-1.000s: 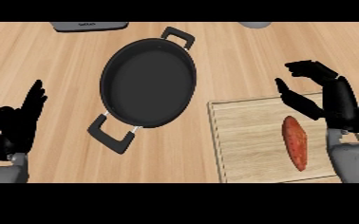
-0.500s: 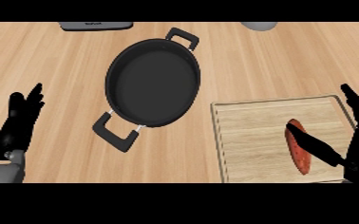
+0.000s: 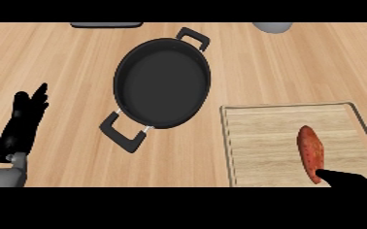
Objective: Pick the sweet potato from the tray and place it in the pot
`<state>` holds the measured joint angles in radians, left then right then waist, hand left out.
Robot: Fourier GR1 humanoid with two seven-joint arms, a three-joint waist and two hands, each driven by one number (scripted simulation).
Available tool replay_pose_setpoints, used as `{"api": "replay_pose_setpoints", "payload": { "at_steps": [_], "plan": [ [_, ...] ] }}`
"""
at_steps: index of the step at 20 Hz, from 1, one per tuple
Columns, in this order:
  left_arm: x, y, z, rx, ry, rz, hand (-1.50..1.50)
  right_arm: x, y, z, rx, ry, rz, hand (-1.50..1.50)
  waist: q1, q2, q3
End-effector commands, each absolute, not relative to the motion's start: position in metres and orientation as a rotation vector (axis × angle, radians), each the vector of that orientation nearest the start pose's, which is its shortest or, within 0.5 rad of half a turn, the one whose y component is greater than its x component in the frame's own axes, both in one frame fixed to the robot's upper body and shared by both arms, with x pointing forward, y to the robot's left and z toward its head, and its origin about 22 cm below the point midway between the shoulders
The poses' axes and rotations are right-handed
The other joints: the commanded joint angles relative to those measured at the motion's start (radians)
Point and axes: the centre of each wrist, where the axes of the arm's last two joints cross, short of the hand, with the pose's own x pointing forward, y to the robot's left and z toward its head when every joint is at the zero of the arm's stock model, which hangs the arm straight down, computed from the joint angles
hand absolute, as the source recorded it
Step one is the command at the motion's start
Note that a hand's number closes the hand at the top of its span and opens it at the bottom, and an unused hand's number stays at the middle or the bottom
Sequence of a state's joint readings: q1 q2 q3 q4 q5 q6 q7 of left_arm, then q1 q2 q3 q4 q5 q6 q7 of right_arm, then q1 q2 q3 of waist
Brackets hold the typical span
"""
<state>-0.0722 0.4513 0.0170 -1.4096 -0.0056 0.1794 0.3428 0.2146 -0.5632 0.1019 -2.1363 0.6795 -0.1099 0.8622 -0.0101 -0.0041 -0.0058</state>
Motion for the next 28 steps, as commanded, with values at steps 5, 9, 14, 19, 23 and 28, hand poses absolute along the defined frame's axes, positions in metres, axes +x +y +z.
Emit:
{"api": "replay_pose_setpoints", "payload": {
  "at_steps": [5, 9, 14, 19, 23, 28],
  "plan": [
    [0.27, 0.328, 0.036, 0.514, -1.16, -0.113, 0.0, 0.172, -0.246, 0.157, -0.936, -0.75, 0.618, -1.5, 0.028, 0.006, 0.002],
    [0.27, 0.316, 0.035, 0.514, -1.155, -0.124, 0.0, 0.174, -0.251, 0.17, -0.936, -0.678, 0.62, -1.5, 0.017, 0.004, 0.003],
    [0.269, 0.321, 0.024, 0.521, -1.157, -0.099, 0.0, 0.18, -0.264, 0.158, -0.937, -0.618, 0.562, -1.5, 0.005, 0.004, 0.004],
    [0.259, 0.335, 0.023, 0.514, -1.162, -0.105, 0.0, 0.201, -0.255, 0.14, -0.912, -0.612, 0.537, -1.5, 0.021, 0.006, 0.005],
    [0.269, 0.324, 0.026, 0.506, -1.161, -0.104, 0.0, 0.189, -0.26, 0.117, -0.896, -0.566, 0.564, -1.5, 0.008, 0.005, 0.005],
    [0.258, 0.331, 0.041, 0.532, -1.158, -0.093, 0.0, 0.197, -0.261, 0.115, -0.909, -0.604, 0.562, -1.5, 0.012, 0.003, 0.006]
  ]
}}
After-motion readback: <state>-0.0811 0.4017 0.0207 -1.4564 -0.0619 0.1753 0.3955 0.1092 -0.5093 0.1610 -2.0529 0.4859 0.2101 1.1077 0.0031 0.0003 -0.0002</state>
